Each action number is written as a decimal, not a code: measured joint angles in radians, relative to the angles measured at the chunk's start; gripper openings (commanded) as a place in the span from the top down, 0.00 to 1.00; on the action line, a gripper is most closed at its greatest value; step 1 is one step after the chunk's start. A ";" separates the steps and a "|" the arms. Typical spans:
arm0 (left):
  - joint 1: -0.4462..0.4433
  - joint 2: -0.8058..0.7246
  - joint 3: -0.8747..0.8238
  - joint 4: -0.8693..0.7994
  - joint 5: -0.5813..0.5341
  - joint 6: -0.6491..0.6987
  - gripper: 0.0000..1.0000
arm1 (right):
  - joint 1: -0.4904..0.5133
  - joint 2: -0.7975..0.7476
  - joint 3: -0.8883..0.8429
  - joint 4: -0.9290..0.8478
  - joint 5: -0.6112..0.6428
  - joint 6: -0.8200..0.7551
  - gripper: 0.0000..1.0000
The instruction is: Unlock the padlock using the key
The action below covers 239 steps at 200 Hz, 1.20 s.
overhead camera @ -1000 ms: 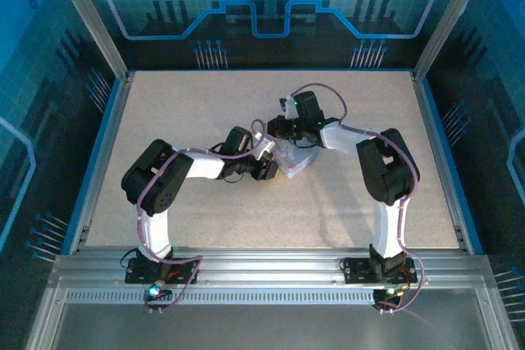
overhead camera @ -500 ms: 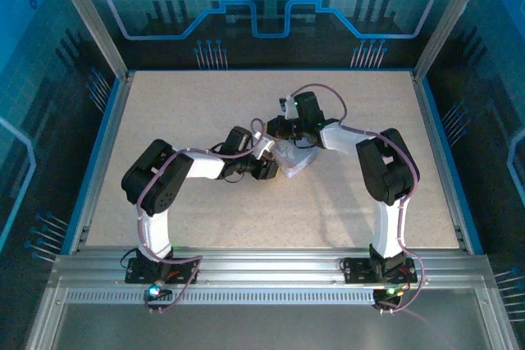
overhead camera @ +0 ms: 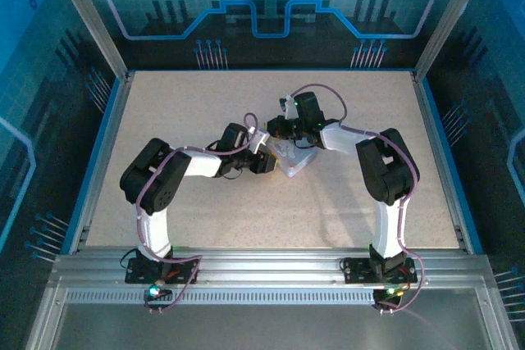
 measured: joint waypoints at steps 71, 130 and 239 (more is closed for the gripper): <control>-0.008 0.000 0.000 -0.008 -0.012 0.026 0.57 | 0.000 0.000 0.000 0.000 0.000 0.000 1.00; -0.055 0.000 0.000 -0.036 -0.058 0.057 0.57 | 0.000 0.000 0.000 0.000 0.000 0.000 1.00; -0.032 0.000 0.000 -0.026 -0.083 0.017 0.56 | 0.000 0.000 0.000 0.000 0.000 0.004 1.00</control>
